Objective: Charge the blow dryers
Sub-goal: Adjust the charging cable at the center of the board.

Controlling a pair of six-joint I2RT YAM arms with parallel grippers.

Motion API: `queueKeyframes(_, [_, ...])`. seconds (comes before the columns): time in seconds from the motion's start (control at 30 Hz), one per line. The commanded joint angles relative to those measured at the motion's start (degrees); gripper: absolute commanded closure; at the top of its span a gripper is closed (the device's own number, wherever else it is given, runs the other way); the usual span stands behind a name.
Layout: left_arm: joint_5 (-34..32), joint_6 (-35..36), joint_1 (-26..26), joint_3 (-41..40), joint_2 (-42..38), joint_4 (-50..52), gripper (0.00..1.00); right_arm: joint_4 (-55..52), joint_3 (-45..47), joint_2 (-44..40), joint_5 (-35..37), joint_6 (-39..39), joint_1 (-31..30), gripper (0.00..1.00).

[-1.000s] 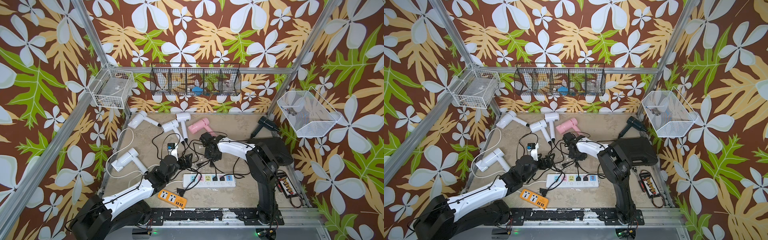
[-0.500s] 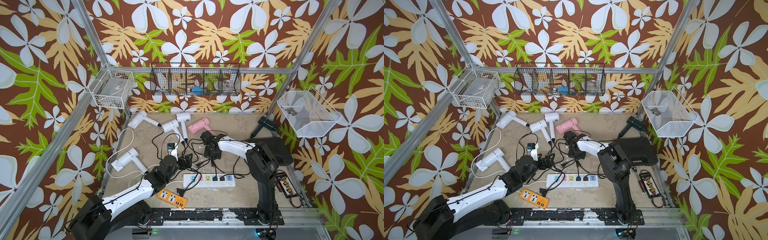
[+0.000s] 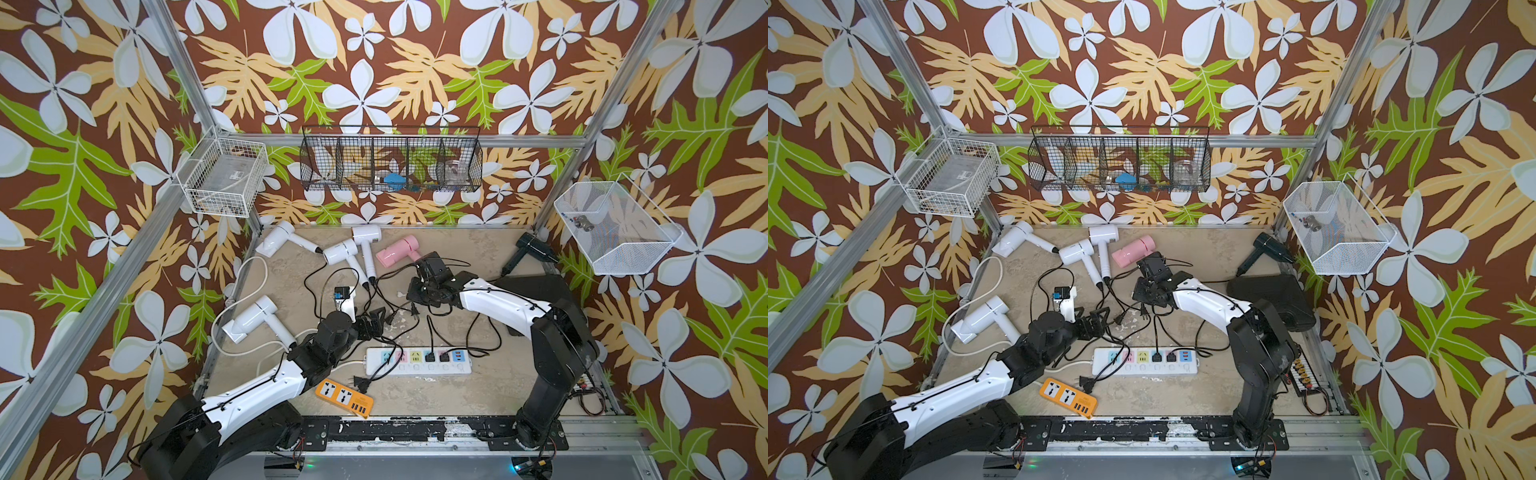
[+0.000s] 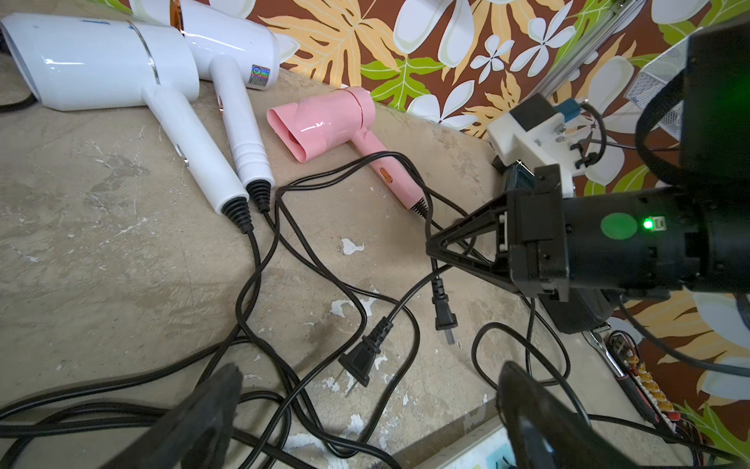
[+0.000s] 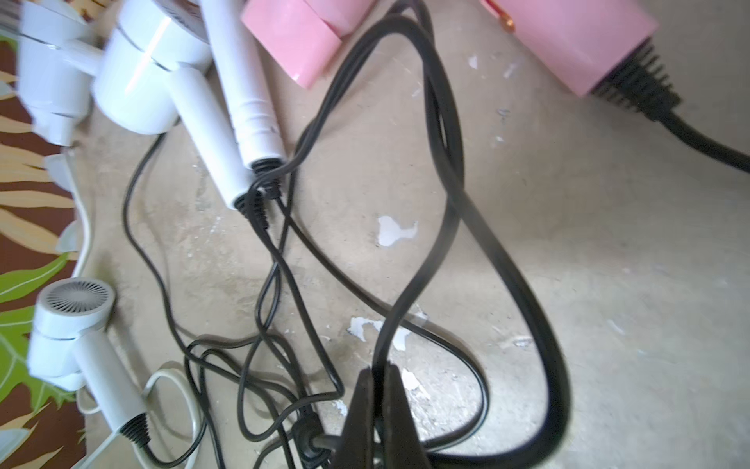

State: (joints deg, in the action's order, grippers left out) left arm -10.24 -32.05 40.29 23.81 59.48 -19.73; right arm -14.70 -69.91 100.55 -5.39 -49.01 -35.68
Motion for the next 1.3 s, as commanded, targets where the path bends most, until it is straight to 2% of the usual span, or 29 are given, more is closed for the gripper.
queueKeyframes(0.0, [1.2, 0.8, 0.0, 0.0, 0.3, -1.7, 0.0, 12.3, 2.6, -1.5, -6.0, 3.8, 0.0, 1.0])
queueKeyframes(0.2, [1.8, 1.3, 0.0, 0.3, 1.8, -2.0, 0.0, 16.4, 5.5, -3.9, -7.7, 6.0, -0.1, 1.0])
queueKeyframes(0.43, [2.4, 1.6, 0.0, 1.1, 4.6, -2.2, 0.0, 25.1, 9.3, -7.1, -13.0, 6.3, -0.1, 1.0])
queueKeyframes(0.7, [4.4, 2.7, 0.0, 2.5, 9.0, -2.9, 0.0, 25.2, 9.1, -7.3, -15.9, 5.3, -0.1, 1.0])
queueKeyframes(0.93, [2.3, 3.2, 0.0, 4.6, 12.8, -0.9, 0.01, 24.7, 11.3, -8.7, -19.3, 4.0, -0.1, 1.0])
queueKeyframes(1.1, [3.1, 3.7, 0.0, 5.1, 14.8, -1.6, 0.11, 25.1, 13.3, -9.8, -21.1, 3.9, -0.4, 1.0])
queueKeyframes(1.27, [5.8, 4.0, 0.0, 5.4, 16.9, -3.5, 0.28, 22.7, 14.0, -9.0, -19.0, 4.1, -0.6, 1.0])
